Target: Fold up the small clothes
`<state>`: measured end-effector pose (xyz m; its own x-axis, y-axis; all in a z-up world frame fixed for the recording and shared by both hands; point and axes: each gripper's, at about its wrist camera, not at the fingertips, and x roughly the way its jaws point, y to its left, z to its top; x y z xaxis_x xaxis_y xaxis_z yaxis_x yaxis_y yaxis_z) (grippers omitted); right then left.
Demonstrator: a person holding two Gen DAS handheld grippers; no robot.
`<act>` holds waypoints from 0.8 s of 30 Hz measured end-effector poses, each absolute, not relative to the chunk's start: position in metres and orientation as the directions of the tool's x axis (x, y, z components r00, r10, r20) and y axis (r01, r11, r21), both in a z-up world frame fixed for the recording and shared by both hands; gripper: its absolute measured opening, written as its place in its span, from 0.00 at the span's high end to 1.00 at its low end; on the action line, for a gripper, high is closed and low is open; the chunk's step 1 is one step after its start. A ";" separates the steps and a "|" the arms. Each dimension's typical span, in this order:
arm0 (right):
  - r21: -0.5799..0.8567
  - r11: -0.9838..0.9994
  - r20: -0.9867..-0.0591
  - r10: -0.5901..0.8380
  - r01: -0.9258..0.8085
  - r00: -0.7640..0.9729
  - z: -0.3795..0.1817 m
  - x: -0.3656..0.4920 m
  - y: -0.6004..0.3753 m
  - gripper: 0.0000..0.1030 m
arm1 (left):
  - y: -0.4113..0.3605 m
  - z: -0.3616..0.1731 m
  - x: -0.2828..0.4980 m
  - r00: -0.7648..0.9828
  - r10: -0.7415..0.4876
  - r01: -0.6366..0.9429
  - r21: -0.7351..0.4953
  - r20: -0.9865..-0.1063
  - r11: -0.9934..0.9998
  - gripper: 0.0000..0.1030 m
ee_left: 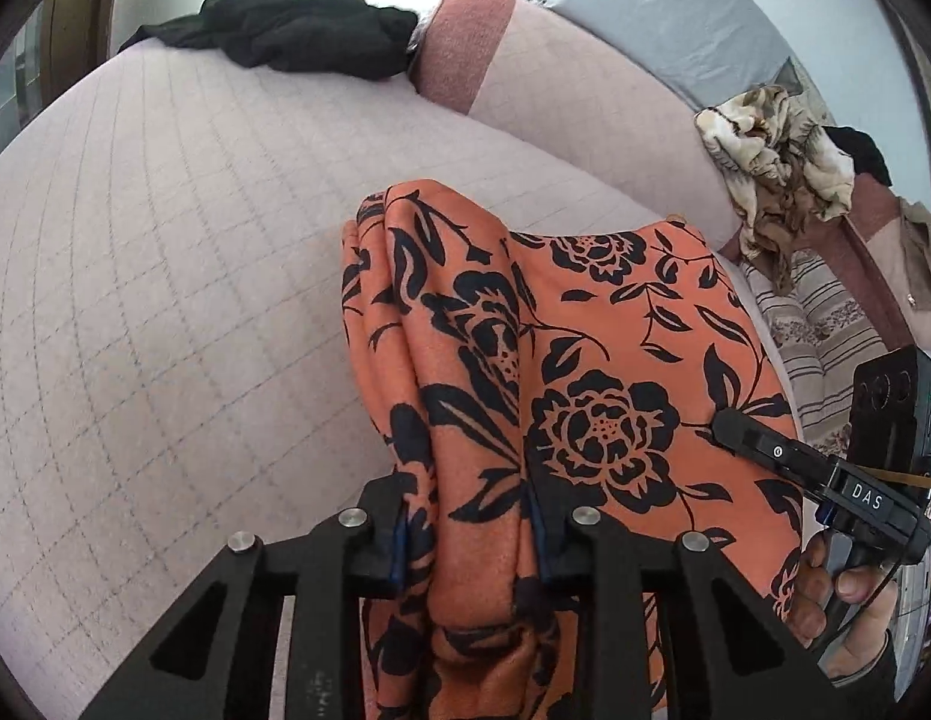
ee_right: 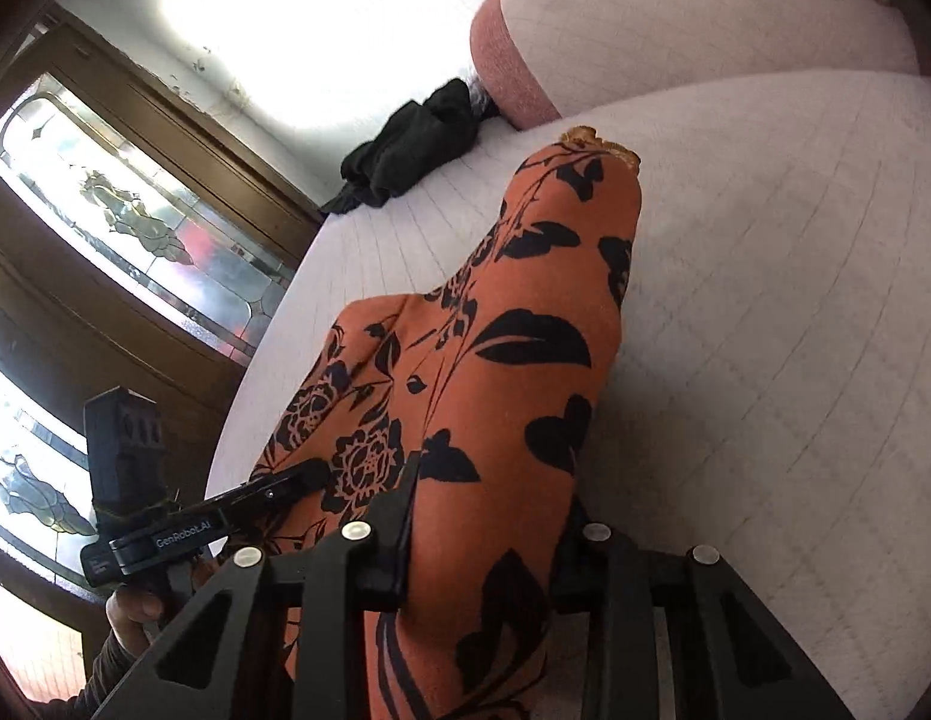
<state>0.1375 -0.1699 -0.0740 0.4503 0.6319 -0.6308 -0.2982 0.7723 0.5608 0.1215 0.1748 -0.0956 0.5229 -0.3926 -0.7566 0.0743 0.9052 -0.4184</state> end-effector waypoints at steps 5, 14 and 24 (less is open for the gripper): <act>0.545 0.792 -0.602 0.598 -0.275 0.528 -0.063 0.148 -0.216 0.68 | 0.136 -0.093 0.138 0.538 -0.412 0.110 -0.424 -0.735 0.899 0.63; 0.478 0.878 -0.697 0.395 -0.024 0.599 -0.113 0.116 -0.250 0.46 | 0.155 -0.121 0.125 0.523 -0.292 0.066 -0.304 -0.800 0.950 0.45; 0.490 0.855 -0.672 0.495 -0.171 0.551 -0.094 0.102 -0.171 0.16 | 0.177 -0.094 0.089 0.562 -0.195 0.034 -0.213 -0.804 0.976 0.45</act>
<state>0.1024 -0.1709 -0.0938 0.5508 0.4954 -0.6717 -0.1706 0.8547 0.4904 0.0892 0.1768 -0.0942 0.5624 -0.1952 -0.8035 0.0345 0.9764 -0.2131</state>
